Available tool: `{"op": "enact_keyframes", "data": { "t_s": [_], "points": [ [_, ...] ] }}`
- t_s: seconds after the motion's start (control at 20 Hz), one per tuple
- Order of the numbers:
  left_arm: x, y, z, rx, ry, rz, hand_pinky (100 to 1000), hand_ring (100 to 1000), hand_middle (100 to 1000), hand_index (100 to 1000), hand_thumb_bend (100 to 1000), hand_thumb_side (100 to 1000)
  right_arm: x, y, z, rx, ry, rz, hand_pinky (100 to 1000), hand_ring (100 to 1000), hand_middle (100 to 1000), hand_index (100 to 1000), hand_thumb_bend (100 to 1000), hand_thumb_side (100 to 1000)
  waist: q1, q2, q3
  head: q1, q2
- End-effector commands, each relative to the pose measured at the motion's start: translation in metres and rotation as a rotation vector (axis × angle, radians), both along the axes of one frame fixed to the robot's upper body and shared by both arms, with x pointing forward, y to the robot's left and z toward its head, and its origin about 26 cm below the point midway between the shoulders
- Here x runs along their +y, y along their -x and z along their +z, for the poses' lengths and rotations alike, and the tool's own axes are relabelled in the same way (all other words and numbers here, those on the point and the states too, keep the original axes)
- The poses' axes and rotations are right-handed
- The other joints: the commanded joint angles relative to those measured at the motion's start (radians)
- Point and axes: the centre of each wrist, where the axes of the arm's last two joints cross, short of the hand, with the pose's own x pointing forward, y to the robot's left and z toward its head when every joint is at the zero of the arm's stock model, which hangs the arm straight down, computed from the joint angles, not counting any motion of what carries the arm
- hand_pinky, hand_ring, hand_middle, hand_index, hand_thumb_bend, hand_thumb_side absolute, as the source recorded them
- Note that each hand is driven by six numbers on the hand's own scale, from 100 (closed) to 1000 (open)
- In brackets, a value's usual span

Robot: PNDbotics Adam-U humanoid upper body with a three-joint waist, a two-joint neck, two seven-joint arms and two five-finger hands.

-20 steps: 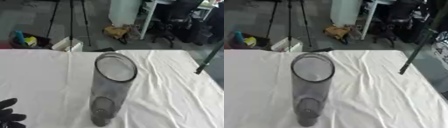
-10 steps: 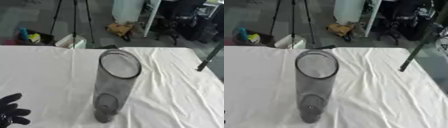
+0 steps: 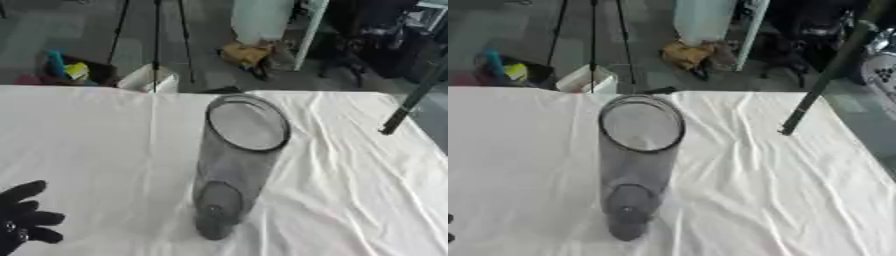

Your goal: Arrange flowers into the vase.

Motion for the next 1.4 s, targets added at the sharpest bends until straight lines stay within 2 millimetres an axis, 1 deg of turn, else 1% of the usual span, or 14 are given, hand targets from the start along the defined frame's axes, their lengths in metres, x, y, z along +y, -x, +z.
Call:
{"op": "enact_keyframes", "data": {
  "t_s": [0.05, 0.15, 0.2, 0.6, 0.8, 1.0, 1.2, 1.4],
  "points": [
    [-0.001, 0.002, 0.005, -0.013, 0.005, -0.016, 630, 730, 876, 831, 206, 1000, 0.012, 0.006, 0.014, -0.008, 0.046, 0.034, 100, 100, 100, 170, 100, 942, -0.002, -0.042, 0.003, -0.008, 0.007],
    [-0.001, 0.002, 0.005, -0.011, 0.006, -0.022, 630, 730, 876, 831, 211, 1000, 0.017, 0.006, 0.017, -0.011, 0.044, 0.061, 100, 100, 100, 171, 100, 928, -0.004, -0.046, 0.006, -0.008, 0.010],
    [-0.002, 0.002, 0.005, -0.009, 0.006, -0.025, 630, 730, 876, 831, 208, 1000, 0.020, 0.007, 0.019, -0.014, 0.041, 0.076, 100, 100, 100, 171, 100, 941, -0.005, -0.048, 0.007, -0.007, 0.011],
    [-0.003, 0.002, 0.006, 0.006, 0.009, -0.047, 630, 730, 875, 831, 213, 1000, 0.034, 0.011, 0.028, -0.018, 0.029, 0.160, 100, 100, 100, 171, 100, 941, -0.017, -0.068, 0.019, -0.003, 0.022],
    [-0.004, 0.001, 0.007, 0.010, 0.016, -0.061, 630, 729, 874, 831, 215, 1000, 0.039, 0.012, 0.032, -0.022, 0.024, 0.195, 100, 100, 100, 173, 100, 938, -0.021, -0.080, 0.036, -0.020, 0.025],
    [-0.004, 0.001, 0.008, 0.014, 0.020, -0.072, 630, 729, 873, 831, 217, 1000, 0.044, 0.011, 0.033, -0.024, 0.019, 0.228, 100, 100, 100, 173, 100, 939, -0.026, -0.088, 0.053, -0.039, 0.019],
    [-0.005, 0.001, 0.009, 0.015, 0.021, -0.080, 630, 730, 874, 830, 217, 1000, 0.046, 0.011, 0.033, -0.022, 0.013, 0.255, 100, 100, 100, 174, 100, 939, -0.030, -0.090, 0.070, -0.059, 0.012],
    [-0.006, 0.001, 0.010, 0.011, 0.019, -0.085, 630, 730, 874, 830, 218, 1000, 0.034, 0.009, 0.020, -0.022, 0.006, 0.262, 100, 100, 100, 174, 100, 941, -0.037, -0.086, 0.084, -0.079, 0.003]
  ]
}}
